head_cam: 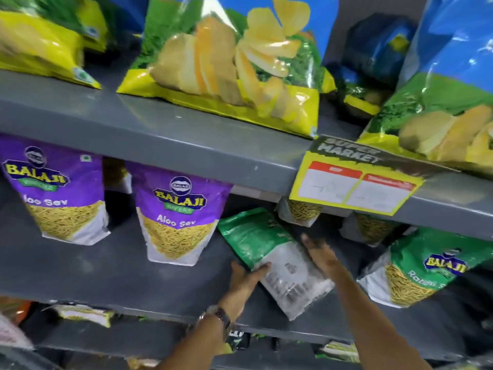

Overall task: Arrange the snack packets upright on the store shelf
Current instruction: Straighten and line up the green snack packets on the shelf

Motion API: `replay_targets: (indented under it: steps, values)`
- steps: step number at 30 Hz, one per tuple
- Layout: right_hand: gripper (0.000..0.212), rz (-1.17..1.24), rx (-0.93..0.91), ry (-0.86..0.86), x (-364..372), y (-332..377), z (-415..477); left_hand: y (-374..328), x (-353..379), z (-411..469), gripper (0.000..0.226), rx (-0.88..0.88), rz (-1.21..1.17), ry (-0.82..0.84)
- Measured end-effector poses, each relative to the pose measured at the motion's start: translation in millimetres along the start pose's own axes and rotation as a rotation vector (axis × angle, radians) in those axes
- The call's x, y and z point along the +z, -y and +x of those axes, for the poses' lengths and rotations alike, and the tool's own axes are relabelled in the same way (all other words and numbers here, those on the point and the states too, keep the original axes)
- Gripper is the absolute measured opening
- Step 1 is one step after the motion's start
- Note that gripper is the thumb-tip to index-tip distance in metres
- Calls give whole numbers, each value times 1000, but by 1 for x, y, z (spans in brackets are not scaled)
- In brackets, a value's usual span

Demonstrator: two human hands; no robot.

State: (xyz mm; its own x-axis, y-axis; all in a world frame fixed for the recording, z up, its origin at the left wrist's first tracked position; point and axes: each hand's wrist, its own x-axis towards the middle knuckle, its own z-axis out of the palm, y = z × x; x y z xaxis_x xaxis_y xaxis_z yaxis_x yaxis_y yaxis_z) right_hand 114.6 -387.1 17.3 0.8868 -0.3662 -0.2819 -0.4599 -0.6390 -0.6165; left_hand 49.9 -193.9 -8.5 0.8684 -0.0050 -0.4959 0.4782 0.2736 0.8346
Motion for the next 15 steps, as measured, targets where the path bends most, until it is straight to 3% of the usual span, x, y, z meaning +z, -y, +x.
replay_targets:
  steps: [3, 6, 8, 12, 15]
  values:
    - [51, 30, -29, 310, -5, -10, 6, -1, 10, 11, 42, 15, -141, -52]
    - [55, 324, -26, 441, -11, -20, -2, 3, 13, 13, 48, 15, -191, -131]
    - [59, 437, -94, 507, -20, -28, -7, 3, 15, 11, 58, 128, -169, -157]
    - [52, 538, -329, 480, -44, -43, -17, -18, 28, 4, 55, 491, 26, -69]
    - [62, 607, -386, 339, -62, -50, -20, -44, 46, 5, 56, 667, 172, 66]
